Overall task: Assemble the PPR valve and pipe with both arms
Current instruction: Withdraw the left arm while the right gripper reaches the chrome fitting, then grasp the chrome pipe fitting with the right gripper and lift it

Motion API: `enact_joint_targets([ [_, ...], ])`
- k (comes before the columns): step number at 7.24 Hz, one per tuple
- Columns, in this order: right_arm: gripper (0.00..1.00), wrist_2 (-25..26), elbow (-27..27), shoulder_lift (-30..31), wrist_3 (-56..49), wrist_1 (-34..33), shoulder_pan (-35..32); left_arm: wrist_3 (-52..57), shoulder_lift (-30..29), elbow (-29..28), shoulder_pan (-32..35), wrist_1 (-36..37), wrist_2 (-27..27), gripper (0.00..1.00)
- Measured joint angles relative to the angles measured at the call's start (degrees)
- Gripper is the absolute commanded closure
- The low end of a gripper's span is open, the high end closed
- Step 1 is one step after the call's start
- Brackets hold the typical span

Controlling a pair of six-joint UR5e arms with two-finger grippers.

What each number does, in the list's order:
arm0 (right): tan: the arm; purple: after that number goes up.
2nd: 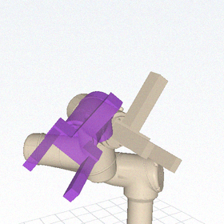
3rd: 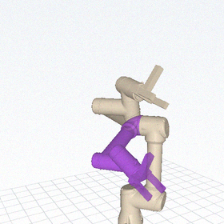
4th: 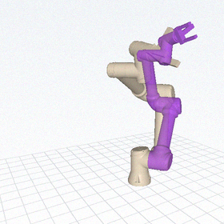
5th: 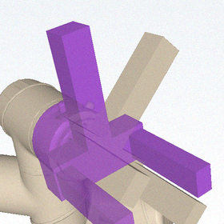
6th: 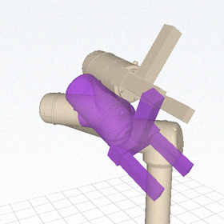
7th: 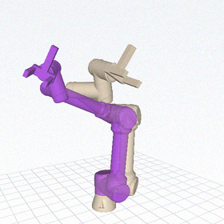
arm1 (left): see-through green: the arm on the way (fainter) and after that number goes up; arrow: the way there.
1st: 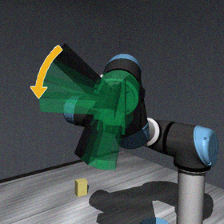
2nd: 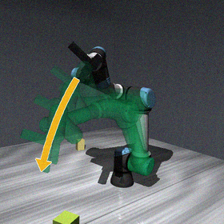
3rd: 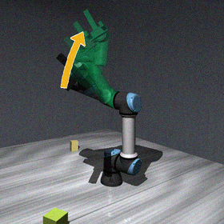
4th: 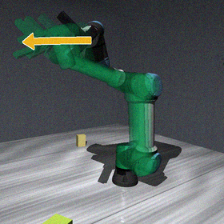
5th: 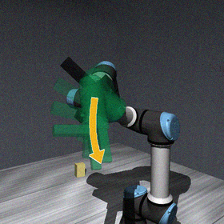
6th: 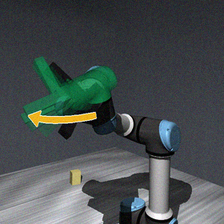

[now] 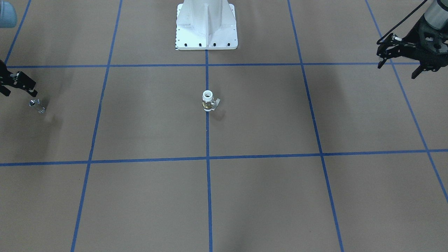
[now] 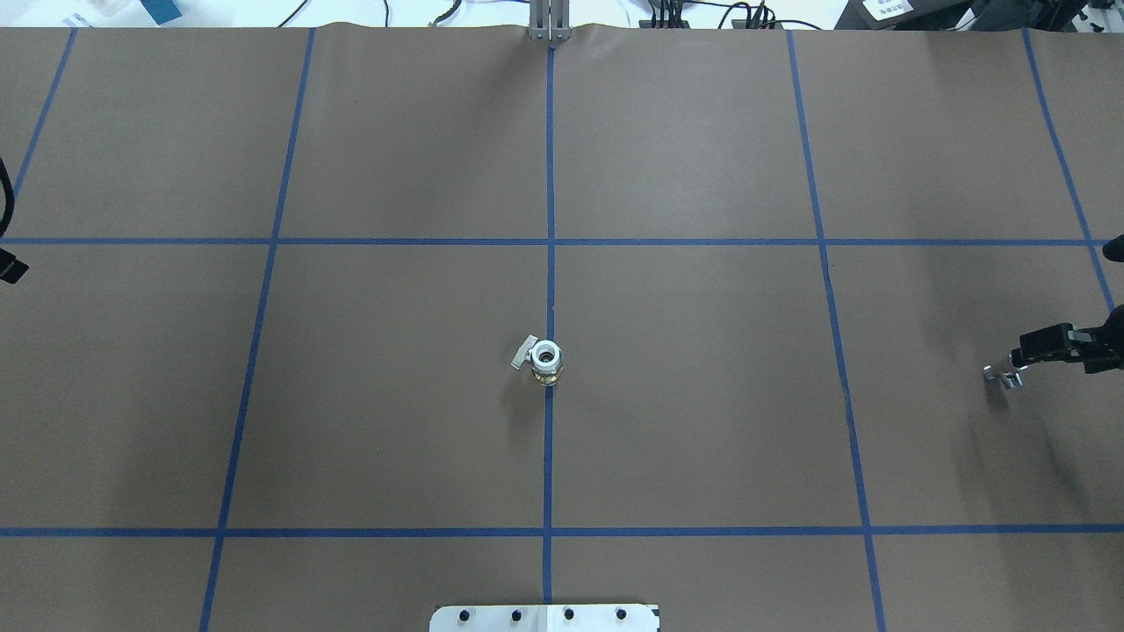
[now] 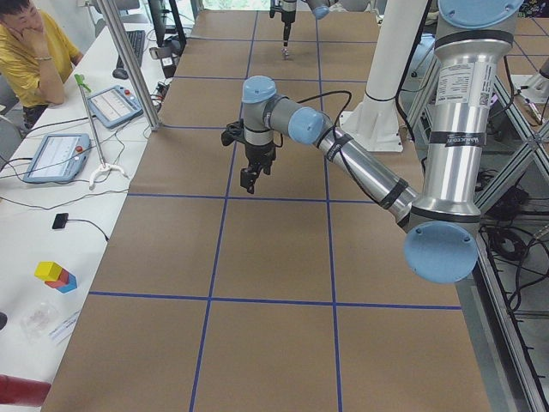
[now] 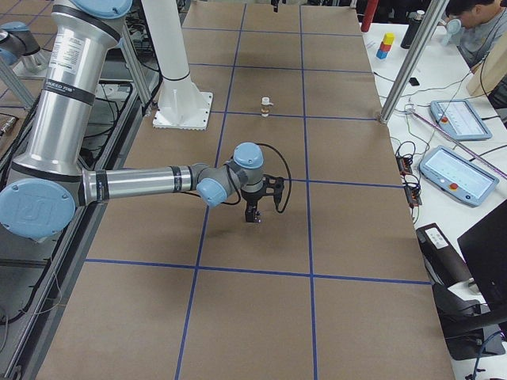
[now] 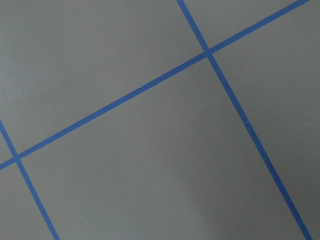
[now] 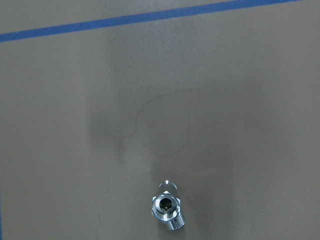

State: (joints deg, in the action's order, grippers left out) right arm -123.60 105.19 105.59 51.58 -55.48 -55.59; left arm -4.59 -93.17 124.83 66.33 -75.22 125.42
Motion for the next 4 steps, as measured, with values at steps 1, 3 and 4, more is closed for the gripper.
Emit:
enact_joint_targets([
  [1, 0.11, 1.5, -1.3, -0.8, 0.3, 1.0, 1.4, 0.0, 0.0, 0.0, 0.0, 0.0, 0.0, 0.01],
  [3, 0.26, 3.0, -3.1, -2.0, 0.4, 1.4, 3.1, 0.0, 0.0, -0.1, 0.0, 0.0, 0.0, 0.01],
  [4, 0.49, 3.1, -3.6, -2.3, 0.4, 1.5, 3.5, 0.0, 0.0, -0.1, 0.0, 0.0, 0.0, 0.01],
])
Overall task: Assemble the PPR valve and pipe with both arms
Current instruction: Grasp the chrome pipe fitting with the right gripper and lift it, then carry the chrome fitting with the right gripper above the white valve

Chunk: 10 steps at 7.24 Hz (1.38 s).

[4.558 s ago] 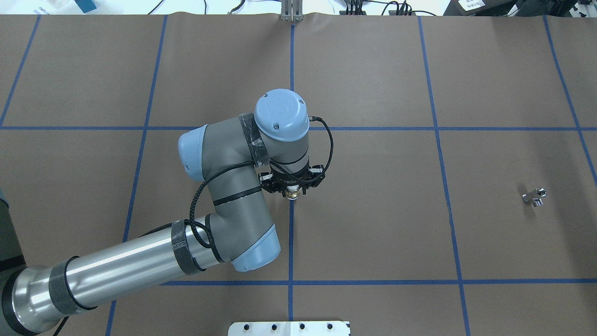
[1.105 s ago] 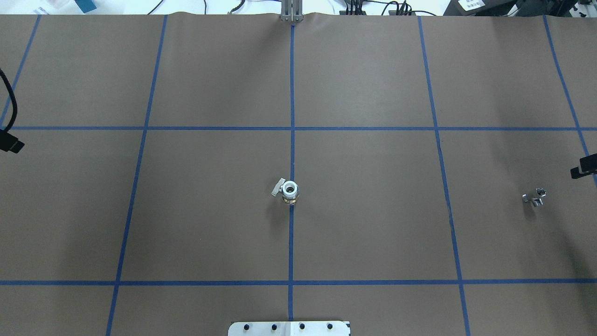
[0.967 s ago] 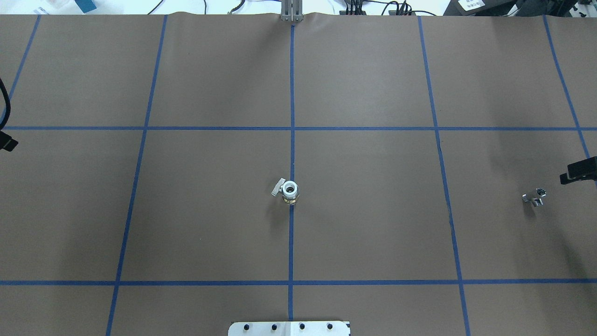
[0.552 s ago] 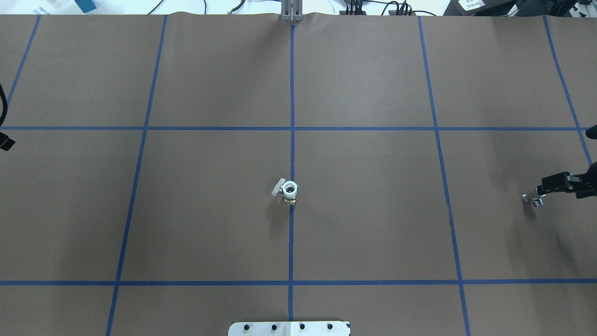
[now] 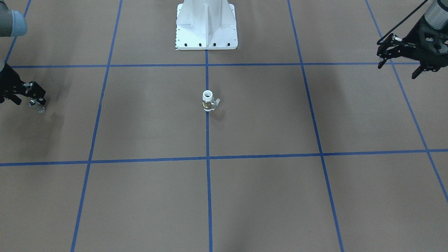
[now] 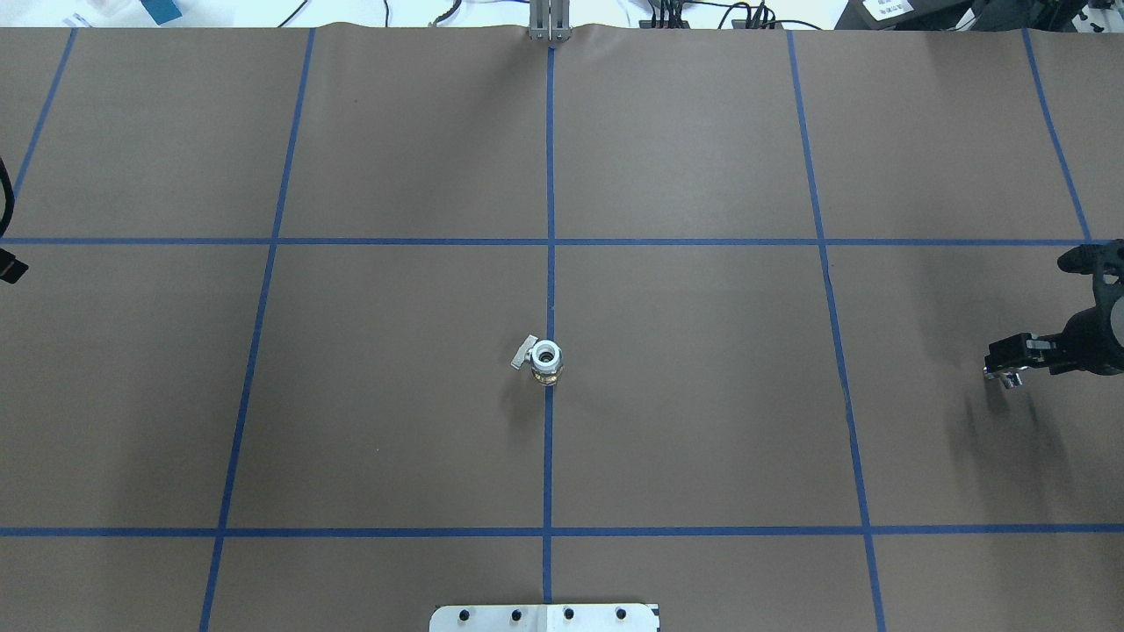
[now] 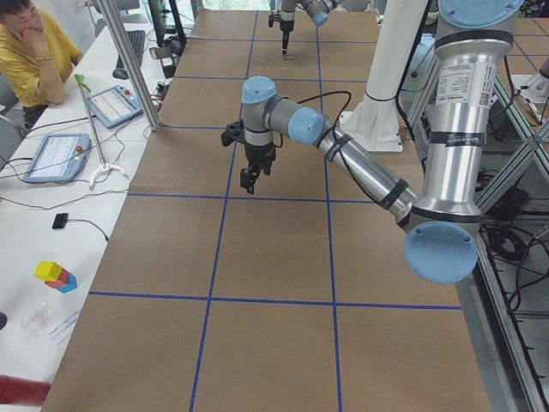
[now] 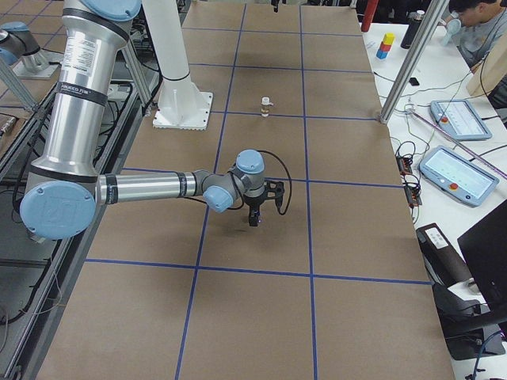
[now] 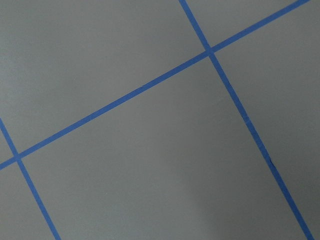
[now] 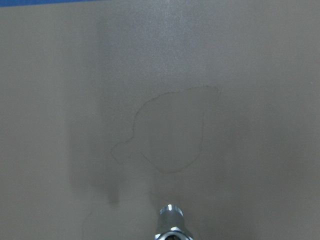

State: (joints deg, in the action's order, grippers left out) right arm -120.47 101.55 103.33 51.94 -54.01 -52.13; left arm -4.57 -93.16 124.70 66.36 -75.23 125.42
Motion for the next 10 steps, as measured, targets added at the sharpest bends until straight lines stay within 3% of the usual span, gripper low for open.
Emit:
enact_joint_targets([
  [1, 0.80, 0.0, -0.2, 0.0, -0.1, 0.0, 0.3, 0.0, 0.0, -0.1, 0.0, 0.0, 0.0, 0.01],
  [2, 1.00, -0.1, -0.3, 0.0, -0.1, 0.0, 0.4, 0.0, 0.0, -0.2, 0.0, 0.0, 0.0, 0.01],
  [7, 1.00, -0.6, 1.7, -0.8, 0.0, -1.3, 0.3, -0.4, 0.0, -0.3, 0.0, 0.0, 0.1, 0.01],
  [10, 1.00, -0.7, 3.7, -9.6, 1.7, -8.8, 0.3, -0.3, 0.5, -3.4, 0.6, 0.0, 2.8, 0.00],
])
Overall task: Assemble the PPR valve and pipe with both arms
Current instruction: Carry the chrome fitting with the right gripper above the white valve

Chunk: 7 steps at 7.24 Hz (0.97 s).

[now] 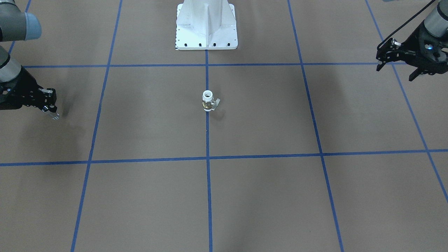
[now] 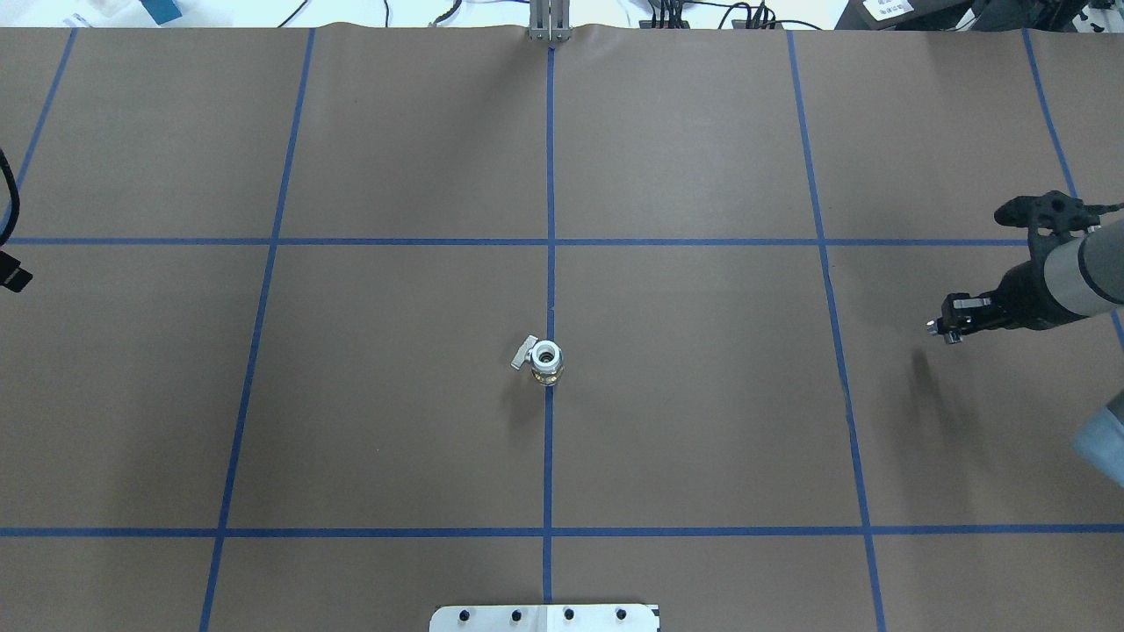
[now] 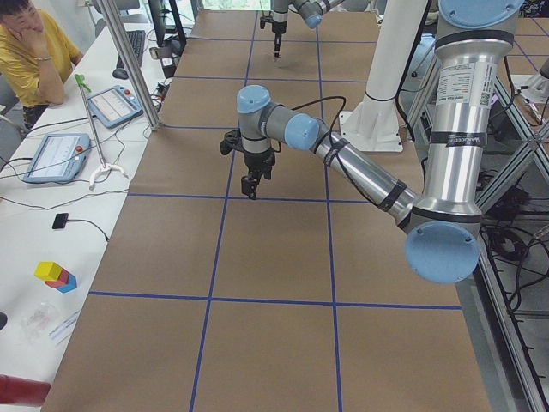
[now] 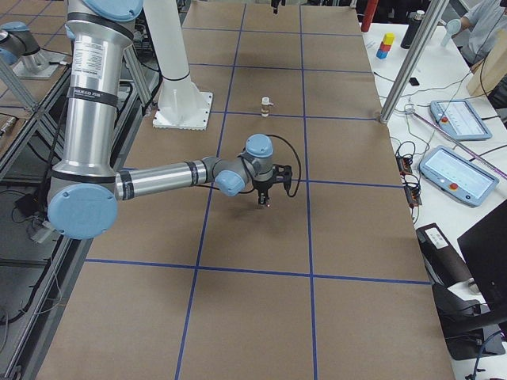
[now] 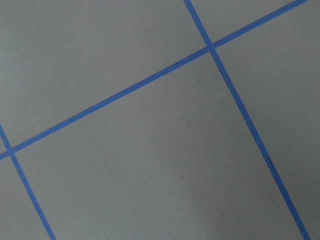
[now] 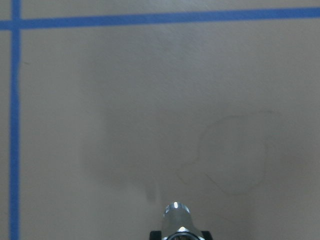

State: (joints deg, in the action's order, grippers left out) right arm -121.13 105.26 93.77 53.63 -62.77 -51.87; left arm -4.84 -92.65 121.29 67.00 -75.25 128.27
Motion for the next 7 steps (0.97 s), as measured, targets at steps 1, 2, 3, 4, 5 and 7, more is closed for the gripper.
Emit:
enact_joint_targets([
  [1, 1.00, 0.0, 0.4, -3.1, 2.2, -2.6, 0.2, 1.0, 0.7, -1.9, 1.8, -0.3, 0.3, 0.00],
  [2, 1.00, 0.0, 1.1, -6.3, 4.9, -5.7, 0.9, 4.1, 1.3, -4.3, 5.0, -0.7, 0.5, 0.00],
  [3, 1.00, 0.0, 2.1, -10.3, 7.9, -10.6, 1.9, 8.5, 1.7, -7.4, 9.7, -1.0, 0.6, 0.00],
  [4, 1.00, 0.2, 3.3, -15.4, 11.1, -16.9, 3.4, 12.3, 2.0, -10.4, 14.4, -1.1, 0.7, 0.00],
  [5, 1.00, 0.4, 4.0, -20.5, 14.5, -22.2, 5.0, 15.1, 2.5, -12.4, 17.9, -1.1, 1.0, 0.00],
  [7, 1.00, 1.1, 4.0, -28.8, 22.4, -27.2, 9.0, 17.5, 3.7, -13.8, 20.6, -1.1, 2.4, 0.00],
])
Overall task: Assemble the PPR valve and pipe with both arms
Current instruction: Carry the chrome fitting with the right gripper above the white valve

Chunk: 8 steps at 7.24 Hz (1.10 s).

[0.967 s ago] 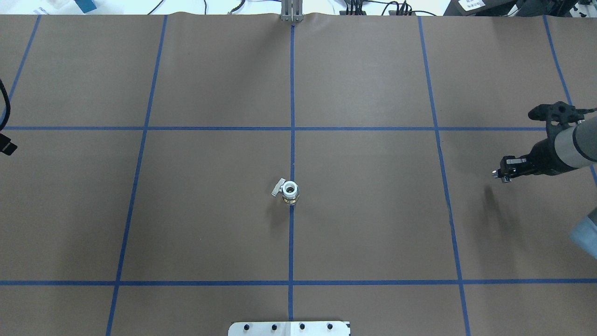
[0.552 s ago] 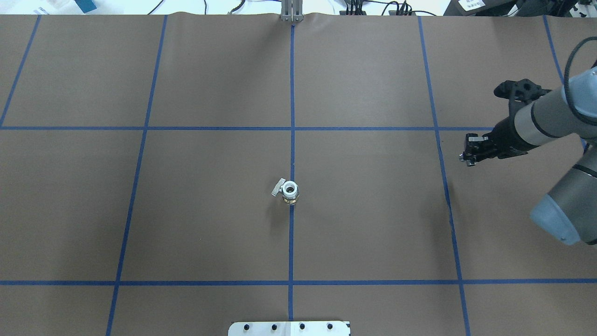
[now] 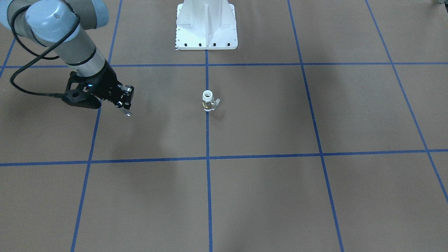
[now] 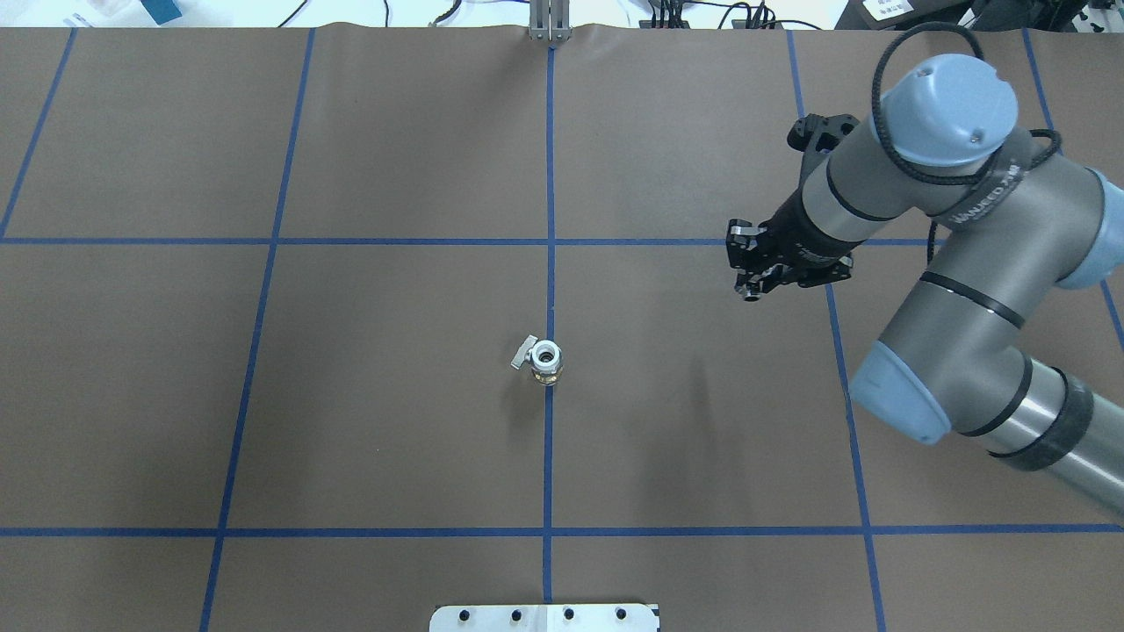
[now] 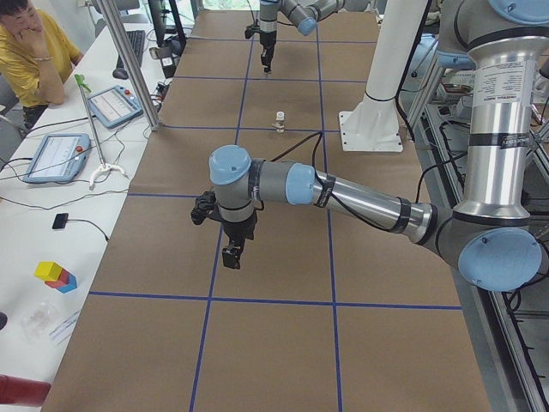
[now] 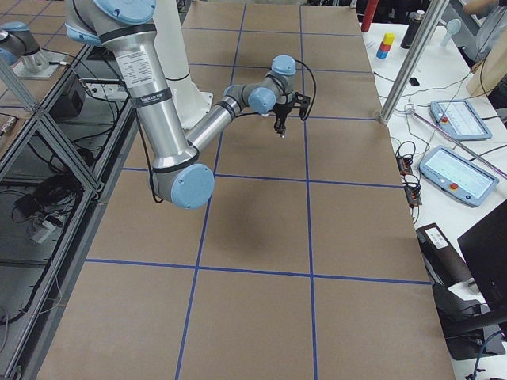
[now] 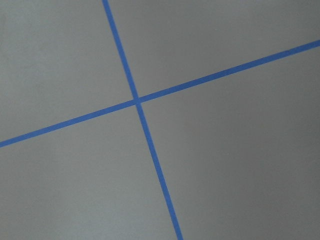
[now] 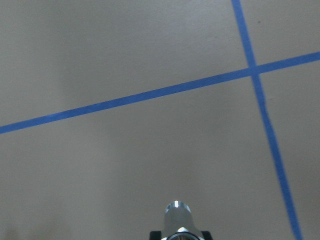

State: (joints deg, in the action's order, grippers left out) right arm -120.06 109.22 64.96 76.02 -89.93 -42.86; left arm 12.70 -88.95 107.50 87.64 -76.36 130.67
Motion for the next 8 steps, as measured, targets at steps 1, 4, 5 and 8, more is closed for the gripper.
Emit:
enact_joint_targets([
  [1, 1.00, 0.6, -0.4, -2.9, 3.4, -0.8, 2.0, 0.3, 0.3, -0.2, 0.2, 0.0, 0.3, 0.00],
  [4, 1.00, 6.6, -1.9, -14.2, 9.5, -12.9, 8.4, 0.5, 0.6, -0.6, 0.3, 0.0, 0.5, 0.00],
  [5, 1.00, 8.1, -3.4, -17.5, 11.1, -15.5, 10.1, 0.5, 0.6, -0.7, 0.3, 0.0, 0.5, 0.00],
  [8, 1.00, 11.0, -13.4, -26.9, 14.2, -17.2, 13.1, 0.5, 0.6, -0.7, 0.2, 0.0, 0.6, 0.00],
])
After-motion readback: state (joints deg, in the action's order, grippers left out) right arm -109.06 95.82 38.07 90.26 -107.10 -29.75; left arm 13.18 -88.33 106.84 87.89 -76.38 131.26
